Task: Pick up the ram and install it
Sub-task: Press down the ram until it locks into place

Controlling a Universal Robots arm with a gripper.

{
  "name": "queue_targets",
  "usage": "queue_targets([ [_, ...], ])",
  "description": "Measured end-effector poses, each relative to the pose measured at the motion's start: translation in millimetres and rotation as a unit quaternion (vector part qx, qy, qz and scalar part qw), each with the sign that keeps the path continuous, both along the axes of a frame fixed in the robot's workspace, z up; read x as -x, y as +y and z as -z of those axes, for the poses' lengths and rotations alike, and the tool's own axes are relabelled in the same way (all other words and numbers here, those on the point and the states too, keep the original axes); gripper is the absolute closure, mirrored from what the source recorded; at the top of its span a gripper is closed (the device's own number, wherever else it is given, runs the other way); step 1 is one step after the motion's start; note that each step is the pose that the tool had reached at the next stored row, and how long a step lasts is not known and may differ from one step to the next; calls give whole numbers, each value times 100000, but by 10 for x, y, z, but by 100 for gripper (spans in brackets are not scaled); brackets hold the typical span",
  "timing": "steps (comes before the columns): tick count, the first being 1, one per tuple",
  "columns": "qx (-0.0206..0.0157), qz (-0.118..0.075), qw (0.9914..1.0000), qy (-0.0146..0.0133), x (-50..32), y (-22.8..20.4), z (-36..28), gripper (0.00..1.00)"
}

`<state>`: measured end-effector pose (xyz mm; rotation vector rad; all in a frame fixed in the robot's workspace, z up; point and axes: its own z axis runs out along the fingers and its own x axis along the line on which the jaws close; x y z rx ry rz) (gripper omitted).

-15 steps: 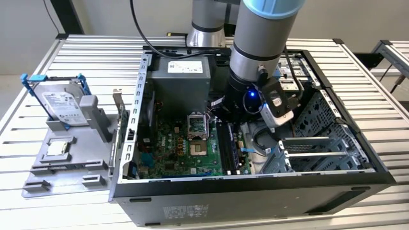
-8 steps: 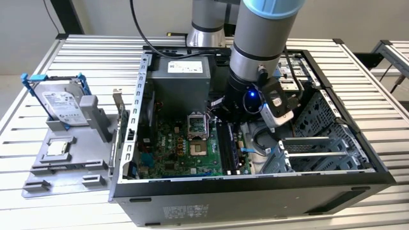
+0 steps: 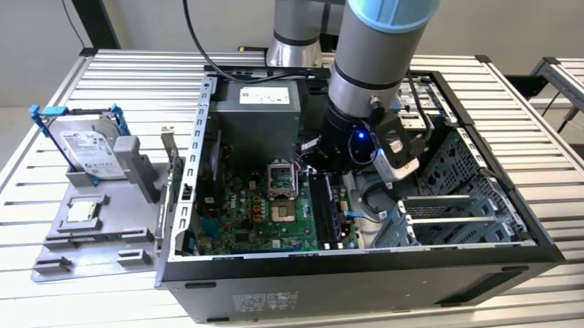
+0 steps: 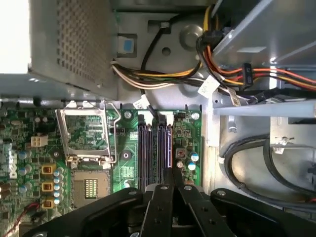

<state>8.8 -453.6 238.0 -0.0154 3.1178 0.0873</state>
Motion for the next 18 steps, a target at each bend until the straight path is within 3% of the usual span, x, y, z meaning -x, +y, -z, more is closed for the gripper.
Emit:
queue_targets([
  [4, 1, -3595, 99935, 0, 0, 0, -2, 100],
  [10, -4, -8096, 99672, -6, 0, 0, -12, 100],
  [14, 6, -11612, 99324, 0, 0, 0, -13, 100],
  [18, 1, -15200, 98838, -2, 0, 0, -13, 100],
])
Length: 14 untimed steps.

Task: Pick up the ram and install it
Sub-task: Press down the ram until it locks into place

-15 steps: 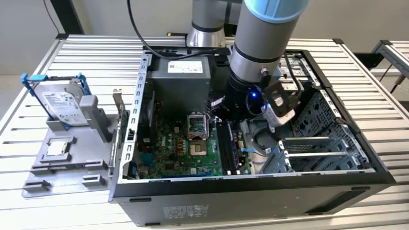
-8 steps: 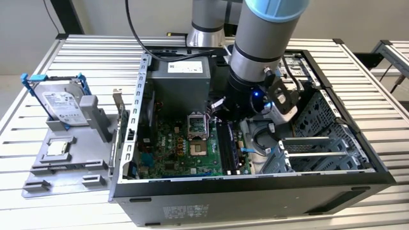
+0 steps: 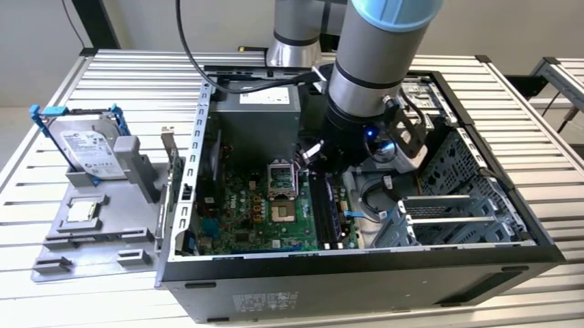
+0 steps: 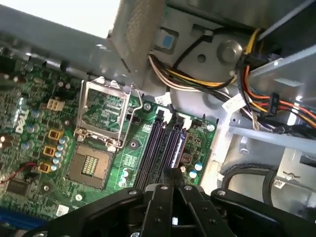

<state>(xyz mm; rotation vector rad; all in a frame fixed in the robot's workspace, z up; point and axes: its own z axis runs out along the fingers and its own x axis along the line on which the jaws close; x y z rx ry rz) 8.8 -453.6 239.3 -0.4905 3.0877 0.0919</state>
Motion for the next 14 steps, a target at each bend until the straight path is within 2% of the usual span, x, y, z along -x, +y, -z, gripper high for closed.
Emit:
queue_targets([
  [3, 0, -2747, 99962, 0, 0, 0, 0, 100],
  [5, 4, -4522, 99898, 0, 0, 0, 0, 100],
  [7, 9, -6345, 99799, -49, 0, 0, 0, 100],
  [11, 8, -9989, 99500, -126, 0, 0, 0, 100],
  [14, 0, -12719, 99188, -127, 0, 0, 0, 100],
])
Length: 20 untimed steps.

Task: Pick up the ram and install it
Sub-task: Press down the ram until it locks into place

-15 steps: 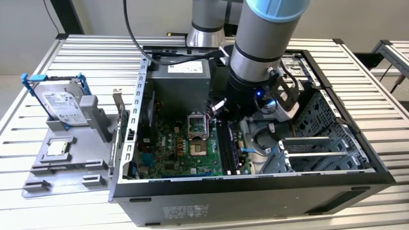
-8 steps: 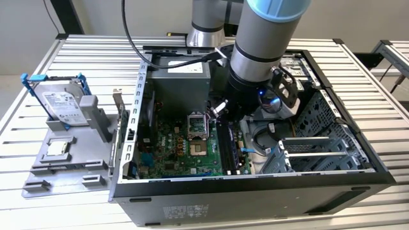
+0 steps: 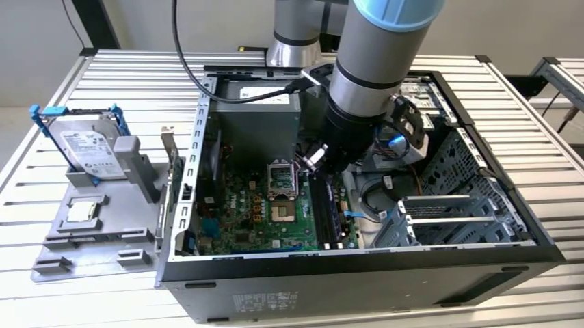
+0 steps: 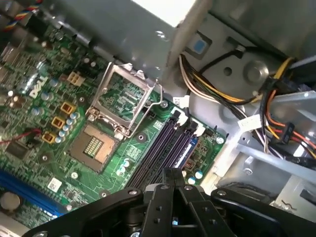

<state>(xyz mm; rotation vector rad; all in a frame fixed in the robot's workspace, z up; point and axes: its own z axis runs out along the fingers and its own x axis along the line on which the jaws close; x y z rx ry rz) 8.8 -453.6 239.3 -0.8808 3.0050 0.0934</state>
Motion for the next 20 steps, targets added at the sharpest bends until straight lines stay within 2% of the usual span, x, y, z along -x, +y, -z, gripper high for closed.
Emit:
queue_targets([
  [2, 3, -1774, 99984, -3, 0, 0, 0, 100],
  [5, 3, -4496, 99899, -80, 0, 0, 0, 100],
  [7, 4, -6320, 99800, -155, 0, 0, 0, 100],
  [9, 4, -8197, 99663, -270, 0, 0, 0, 100],
  [13, 25, -11560, 99328, -538, 0, 0, -1, 100],
  [15, 55, -13112, 99133, -876, 0, 0, -1, 100],
  [17, 67, -14701, 98907, -1180, -1, 0, 0, 100],
  [20, 83, -17308, 98480, -1480, -1, 0, -1, 100],
])
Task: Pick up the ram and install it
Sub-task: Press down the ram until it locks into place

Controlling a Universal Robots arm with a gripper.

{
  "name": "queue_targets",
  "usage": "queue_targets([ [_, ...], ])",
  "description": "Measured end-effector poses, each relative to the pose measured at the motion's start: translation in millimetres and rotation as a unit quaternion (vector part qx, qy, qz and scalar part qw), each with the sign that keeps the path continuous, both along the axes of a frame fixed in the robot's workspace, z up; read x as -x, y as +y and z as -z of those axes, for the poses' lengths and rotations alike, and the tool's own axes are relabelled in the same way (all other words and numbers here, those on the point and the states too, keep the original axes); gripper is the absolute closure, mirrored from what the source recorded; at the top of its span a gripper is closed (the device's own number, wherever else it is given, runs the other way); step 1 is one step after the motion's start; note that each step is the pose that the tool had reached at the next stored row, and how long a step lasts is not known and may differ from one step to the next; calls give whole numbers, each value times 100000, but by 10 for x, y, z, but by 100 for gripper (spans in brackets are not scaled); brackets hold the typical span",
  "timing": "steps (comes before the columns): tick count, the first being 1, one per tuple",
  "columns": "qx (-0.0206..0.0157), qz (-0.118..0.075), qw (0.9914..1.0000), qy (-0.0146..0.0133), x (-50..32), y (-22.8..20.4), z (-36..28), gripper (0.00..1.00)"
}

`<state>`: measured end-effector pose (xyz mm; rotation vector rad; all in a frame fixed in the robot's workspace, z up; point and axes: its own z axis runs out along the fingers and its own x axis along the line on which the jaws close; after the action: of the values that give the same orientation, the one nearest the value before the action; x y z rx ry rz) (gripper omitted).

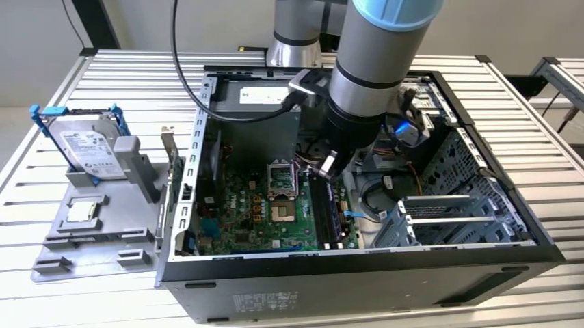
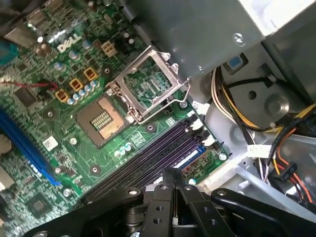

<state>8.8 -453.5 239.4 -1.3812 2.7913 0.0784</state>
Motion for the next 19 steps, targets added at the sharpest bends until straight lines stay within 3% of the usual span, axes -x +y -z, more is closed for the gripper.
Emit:
queue_targets([
  [4, 12, -3640, 99934, -123, 1, -1, -1, 100],
  [6, 14, -5436, 99852, -201, 0, -1, -1, 100],
  [9, 11, -8214, 99662, -310, 0, 0, -1, 100],
  [13, 2, -11791, 99301, -440, 0, -1, 1, 100],
  [19, 2, -16782, 98580, -573, 1, -1, 3, 100],
])
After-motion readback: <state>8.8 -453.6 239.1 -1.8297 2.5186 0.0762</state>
